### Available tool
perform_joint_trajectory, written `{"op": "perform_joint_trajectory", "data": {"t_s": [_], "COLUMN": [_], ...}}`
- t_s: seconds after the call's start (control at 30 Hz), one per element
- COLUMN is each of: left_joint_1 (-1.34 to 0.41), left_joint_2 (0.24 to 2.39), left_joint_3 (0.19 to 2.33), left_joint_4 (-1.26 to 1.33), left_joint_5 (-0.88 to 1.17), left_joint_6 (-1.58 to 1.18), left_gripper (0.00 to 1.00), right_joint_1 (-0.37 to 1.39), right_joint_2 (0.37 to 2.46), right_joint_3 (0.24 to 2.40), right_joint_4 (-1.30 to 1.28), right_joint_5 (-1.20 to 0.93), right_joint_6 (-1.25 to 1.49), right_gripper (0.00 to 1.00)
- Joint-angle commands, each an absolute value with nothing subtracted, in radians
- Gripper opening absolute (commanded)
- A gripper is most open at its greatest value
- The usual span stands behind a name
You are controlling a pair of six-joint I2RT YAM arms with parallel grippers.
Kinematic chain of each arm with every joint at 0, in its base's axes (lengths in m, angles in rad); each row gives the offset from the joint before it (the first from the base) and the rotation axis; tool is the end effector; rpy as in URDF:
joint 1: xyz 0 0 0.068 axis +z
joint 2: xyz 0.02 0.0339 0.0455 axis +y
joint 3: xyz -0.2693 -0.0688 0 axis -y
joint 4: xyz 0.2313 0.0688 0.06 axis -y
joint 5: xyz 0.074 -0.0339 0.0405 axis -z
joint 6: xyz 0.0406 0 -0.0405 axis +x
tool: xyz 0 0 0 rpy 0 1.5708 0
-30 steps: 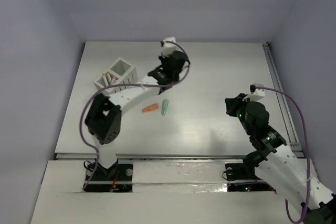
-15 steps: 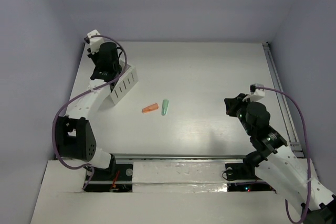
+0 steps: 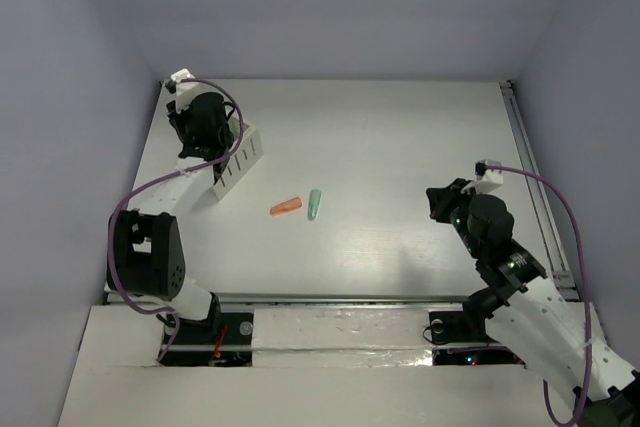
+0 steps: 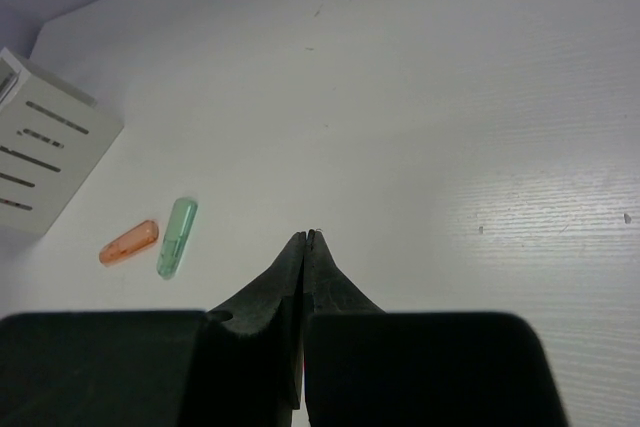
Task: Sort the stationery into containers
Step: Place the pen in the storage box.
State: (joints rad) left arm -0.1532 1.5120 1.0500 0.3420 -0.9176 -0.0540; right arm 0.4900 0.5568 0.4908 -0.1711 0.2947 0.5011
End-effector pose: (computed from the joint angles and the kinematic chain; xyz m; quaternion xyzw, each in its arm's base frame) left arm 0.3369 -0.0194 0.3211 -0.2602 0.6846 0.2681 0.6259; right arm 0.1254 0.0535 0.2739 0.0951 0.7767 0.1894 0.5931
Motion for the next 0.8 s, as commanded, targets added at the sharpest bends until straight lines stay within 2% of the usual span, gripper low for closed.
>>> {"op": "perform_joint_trajectory", "data": {"t_s": [0.0,0.77], "left_joint_1": [-0.150,-0.190], "left_joint_2": [1.523,1.635], "left_joint_3": [1.029,1.011], "left_joint_4": [0.454,0.577], "left_joint_5": [-0.962,-1.045], "left_joint_6": [-0.009,0.072], "left_gripper": [0.00,0.00], "right_joint_1": [0.482,0.482], "right_joint_2": [0.563,0.612], "right_joint_3": [0.485,0.471], "right_joint_4": [-0.118,-0.072], "right_joint_5": [0.285,0.250], "right_joint_6": [0.489,0.503], "right_gripper": [0.00,0.00]}}
